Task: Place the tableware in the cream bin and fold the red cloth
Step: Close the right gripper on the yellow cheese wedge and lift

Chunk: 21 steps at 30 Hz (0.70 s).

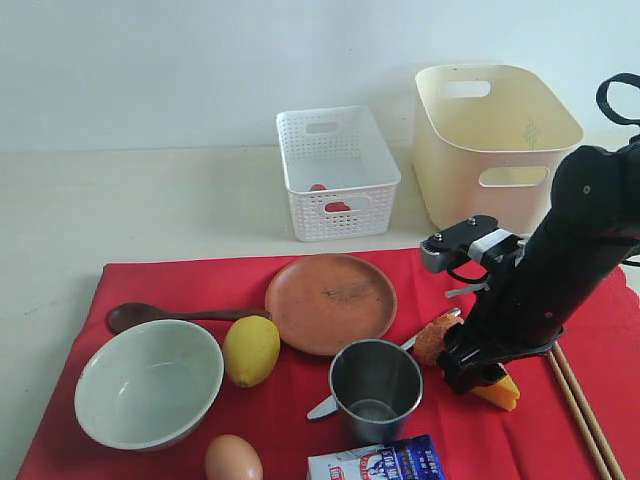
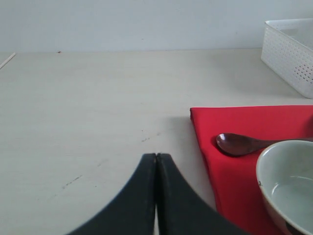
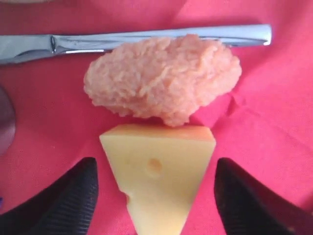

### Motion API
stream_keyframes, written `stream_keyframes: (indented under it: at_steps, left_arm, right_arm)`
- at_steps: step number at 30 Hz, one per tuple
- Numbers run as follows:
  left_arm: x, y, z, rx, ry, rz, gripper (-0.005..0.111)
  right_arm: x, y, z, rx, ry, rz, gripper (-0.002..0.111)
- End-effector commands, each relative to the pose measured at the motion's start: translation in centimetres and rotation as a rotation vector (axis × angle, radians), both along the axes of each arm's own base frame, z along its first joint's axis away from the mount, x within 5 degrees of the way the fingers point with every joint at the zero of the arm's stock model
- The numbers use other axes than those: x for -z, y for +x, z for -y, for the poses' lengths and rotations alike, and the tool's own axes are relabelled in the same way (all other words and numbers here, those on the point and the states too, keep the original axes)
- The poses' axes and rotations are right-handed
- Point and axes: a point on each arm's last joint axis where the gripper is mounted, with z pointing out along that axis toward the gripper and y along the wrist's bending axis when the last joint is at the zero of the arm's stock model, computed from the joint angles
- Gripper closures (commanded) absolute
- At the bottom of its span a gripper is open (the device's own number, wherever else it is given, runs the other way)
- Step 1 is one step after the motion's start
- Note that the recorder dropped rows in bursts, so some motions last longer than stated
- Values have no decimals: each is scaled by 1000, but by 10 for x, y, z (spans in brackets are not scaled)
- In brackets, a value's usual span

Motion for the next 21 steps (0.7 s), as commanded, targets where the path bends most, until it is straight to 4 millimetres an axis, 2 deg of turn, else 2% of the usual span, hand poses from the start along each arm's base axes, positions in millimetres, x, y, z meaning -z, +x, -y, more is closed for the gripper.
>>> stream_keyframes:
  at_steps: [1,6,10,14,19,21]
  left_arm:
    - [0,0,0,-2,0,11,107]
    - [0,0,0,-2,0,11,107]
    - [0,0,0,-2,0,11,107]
    - [0,0,0,-2,0,11,107]
    - [0,0,0,-2,0,11,107]
    - [0,0,0,-2,0,11,107]
  right_arm:
    - [-1,7,-4,24,12,14,57]
    - [11,1,-3,13,-9,-83,80]
    - [16,1,-4,8,-17,-107,85]
    - [10,7,-6,-7,-18,-112,87]
    - [-1,12,-8,-34,-23,-159,108]
    - [-7,13,-7,-74,-57,-183,108]
